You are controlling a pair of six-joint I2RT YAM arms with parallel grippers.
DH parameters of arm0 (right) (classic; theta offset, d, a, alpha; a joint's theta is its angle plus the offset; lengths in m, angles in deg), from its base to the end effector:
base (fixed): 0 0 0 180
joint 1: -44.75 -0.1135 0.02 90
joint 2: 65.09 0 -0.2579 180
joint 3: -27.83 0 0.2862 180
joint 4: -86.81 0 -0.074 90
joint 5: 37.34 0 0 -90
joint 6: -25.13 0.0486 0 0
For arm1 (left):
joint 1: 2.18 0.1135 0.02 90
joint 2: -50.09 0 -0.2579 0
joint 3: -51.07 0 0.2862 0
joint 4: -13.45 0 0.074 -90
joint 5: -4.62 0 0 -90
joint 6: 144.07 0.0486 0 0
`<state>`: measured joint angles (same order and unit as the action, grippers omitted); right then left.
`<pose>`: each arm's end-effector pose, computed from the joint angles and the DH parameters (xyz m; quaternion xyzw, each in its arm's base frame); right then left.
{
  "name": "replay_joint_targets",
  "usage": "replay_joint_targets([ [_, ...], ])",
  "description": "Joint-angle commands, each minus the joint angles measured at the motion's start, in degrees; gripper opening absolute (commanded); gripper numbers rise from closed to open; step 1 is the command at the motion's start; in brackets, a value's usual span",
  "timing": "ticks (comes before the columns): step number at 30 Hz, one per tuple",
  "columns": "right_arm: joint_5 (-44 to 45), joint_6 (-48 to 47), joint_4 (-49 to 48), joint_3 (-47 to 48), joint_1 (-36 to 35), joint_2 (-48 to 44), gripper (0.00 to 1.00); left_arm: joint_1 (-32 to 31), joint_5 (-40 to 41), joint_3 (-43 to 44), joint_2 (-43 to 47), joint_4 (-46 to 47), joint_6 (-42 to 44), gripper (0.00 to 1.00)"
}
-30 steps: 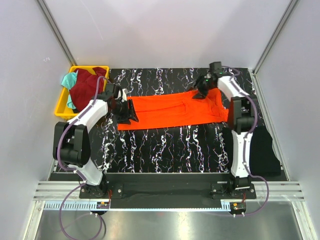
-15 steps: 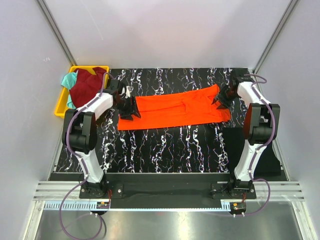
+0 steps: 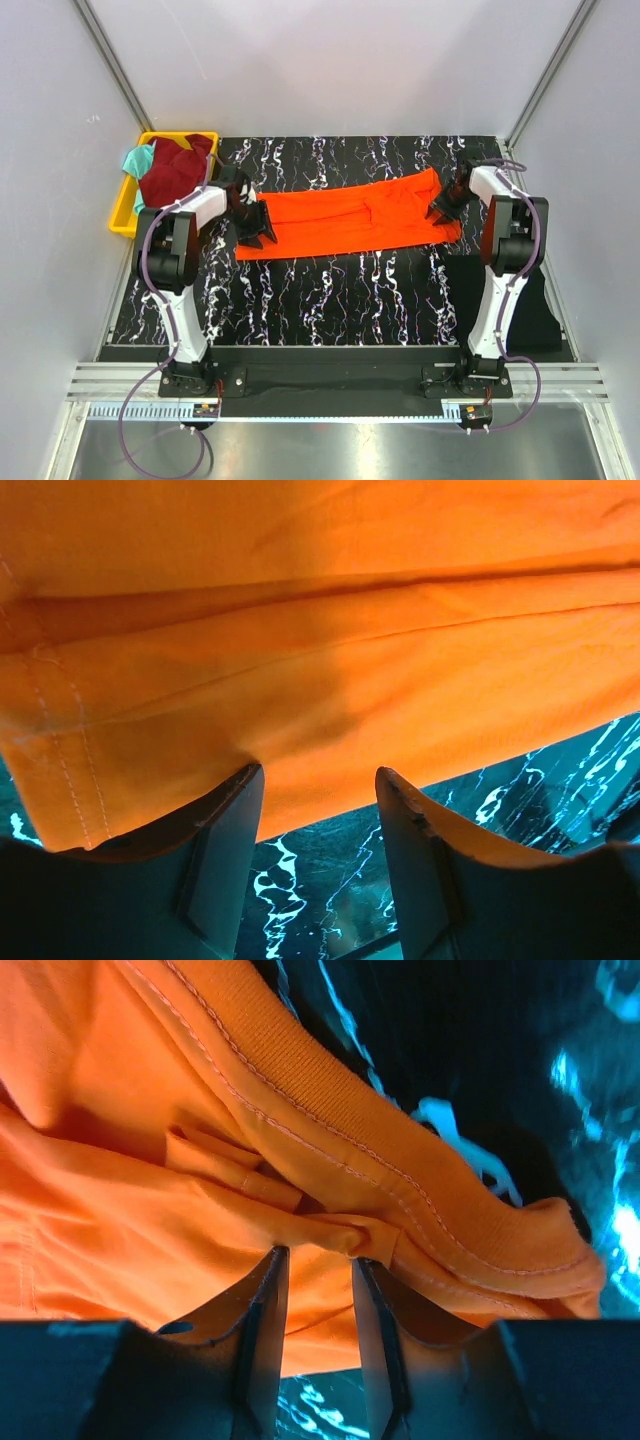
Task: Fold and stack the t-shirts
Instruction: Fold the tshirt
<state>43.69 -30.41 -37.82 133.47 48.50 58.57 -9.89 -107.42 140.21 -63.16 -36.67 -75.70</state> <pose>0.4695 -0.0232 0.1227 0.3122 0.9358 0.1127 0.1184 0.4092 -0.0738 0.1190 -0.0918 0.9683 -0.2173 0.0823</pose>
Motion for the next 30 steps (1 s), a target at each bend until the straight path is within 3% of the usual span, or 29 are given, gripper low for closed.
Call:
replay_joint_targets([
  [1, 4.8, -1.6, -2.4, 4.9, 0.0, 2.5, 0.39, 0.5, 1.1, 0.8, -2.8, -0.5, -0.9, 0.56],
  [9, 4.7, -3.7, -4.2, 12.1, -0.3, 8.3, 0.4, 0.3, -3.3, -6.4, -2.3, -1.0, -2.4, 0.56],
  [18, 3.9, -7.3, -5.0, 23.5, -3.4, 16.0, 0.42, -4.9, -5.7, -17.3, 3.6, 1.2, -6.0, 0.56],
  [24, 4.2, -11.5, -4.9, 33.7, -8.3, 21.0, 0.44, -14.9, -7.1, -27.4, 9.9, 6.2, -13.3, 0.56],
  [30, 3.2, -13.5, -4.8, 42.8, -12.4, 25.8, 0.44, -26.7, -7.0, -31.2, 13.1, 12.7, -23.8, 0.56],
])
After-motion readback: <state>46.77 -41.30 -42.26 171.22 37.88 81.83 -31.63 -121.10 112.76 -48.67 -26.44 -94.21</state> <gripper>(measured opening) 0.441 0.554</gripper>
